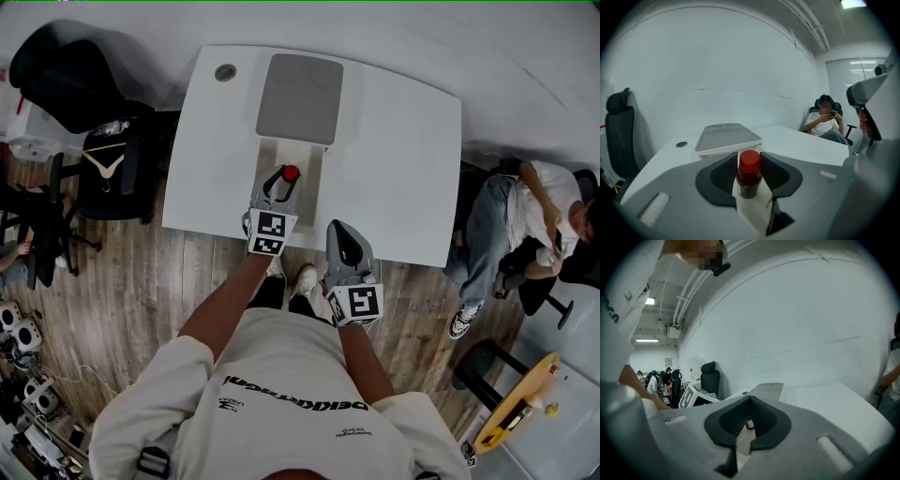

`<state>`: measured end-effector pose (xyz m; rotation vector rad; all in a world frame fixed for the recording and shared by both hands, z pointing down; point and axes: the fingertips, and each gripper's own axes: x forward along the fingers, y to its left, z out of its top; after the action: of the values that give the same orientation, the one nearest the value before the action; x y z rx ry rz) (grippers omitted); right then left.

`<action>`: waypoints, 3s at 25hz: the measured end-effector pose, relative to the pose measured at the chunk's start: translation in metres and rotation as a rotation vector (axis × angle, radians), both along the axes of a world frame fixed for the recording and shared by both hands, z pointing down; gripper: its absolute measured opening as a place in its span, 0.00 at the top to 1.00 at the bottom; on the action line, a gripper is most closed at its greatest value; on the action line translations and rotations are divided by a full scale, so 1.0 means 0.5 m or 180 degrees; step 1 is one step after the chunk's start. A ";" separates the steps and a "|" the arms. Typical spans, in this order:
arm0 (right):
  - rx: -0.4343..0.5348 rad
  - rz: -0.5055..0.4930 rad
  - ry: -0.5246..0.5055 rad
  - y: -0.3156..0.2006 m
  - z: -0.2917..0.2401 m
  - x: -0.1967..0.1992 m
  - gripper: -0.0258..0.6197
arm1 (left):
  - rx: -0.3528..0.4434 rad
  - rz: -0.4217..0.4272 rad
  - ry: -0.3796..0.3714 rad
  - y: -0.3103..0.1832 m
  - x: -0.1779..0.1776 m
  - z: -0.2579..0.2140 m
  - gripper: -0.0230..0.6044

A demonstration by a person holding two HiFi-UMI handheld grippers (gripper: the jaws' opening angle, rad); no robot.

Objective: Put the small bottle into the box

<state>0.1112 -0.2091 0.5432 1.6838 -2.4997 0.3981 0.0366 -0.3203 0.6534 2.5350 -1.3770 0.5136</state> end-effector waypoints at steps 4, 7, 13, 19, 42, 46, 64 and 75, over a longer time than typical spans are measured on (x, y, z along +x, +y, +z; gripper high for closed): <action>-0.0001 0.0003 -0.0015 0.002 -0.001 -0.003 0.96 | -0.0043 -0.0034 0.0008 0.001 -0.009 0.003 0.71; 0.0002 -0.0005 -0.0006 0.007 -0.002 -0.001 0.96 | -0.0038 -0.0057 0.0027 0.005 -0.008 0.000 0.70; 0.0021 -0.0017 -0.0015 0.010 -0.007 -0.002 0.96 | 0.0001 -0.0083 0.0065 0.007 -0.010 -0.014 0.70; 0.0054 -0.0041 -0.0013 0.016 -0.019 -0.004 0.96 | 0.0053 -0.0100 0.0046 0.017 -0.013 -0.030 0.70; 0.0228 -0.0191 -0.0057 0.055 -0.064 0.003 0.96 | 0.0337 -0.0154 0.0051 0.088 -0.003 -0.125 0.94; 0.0262 -0.0224 -0.0056 0.062 -0.070 0.002 0.96 | 0.0366 -0.0176 0.0057 0.104 -0.006 -0.135 0.96; 0.0356 -0.0367 -0.0025 0.105 -0.096 -0.010 0.96 | 0.0598 -0.0169 0.0142 0.191 -0.026 -0.223 0.96; 0.0457 -0.0367 -0.0003 0.129 -0.122 -0.013 0.96 | 0.0751 -0.0162 0.0283 0.252 -0.032 -0.286 0.96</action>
<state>0.1050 -0.1446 0.4820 1.5753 -2.6680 0.2134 0.0205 -0.1946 0.5102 2.6583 -1.5461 0.2377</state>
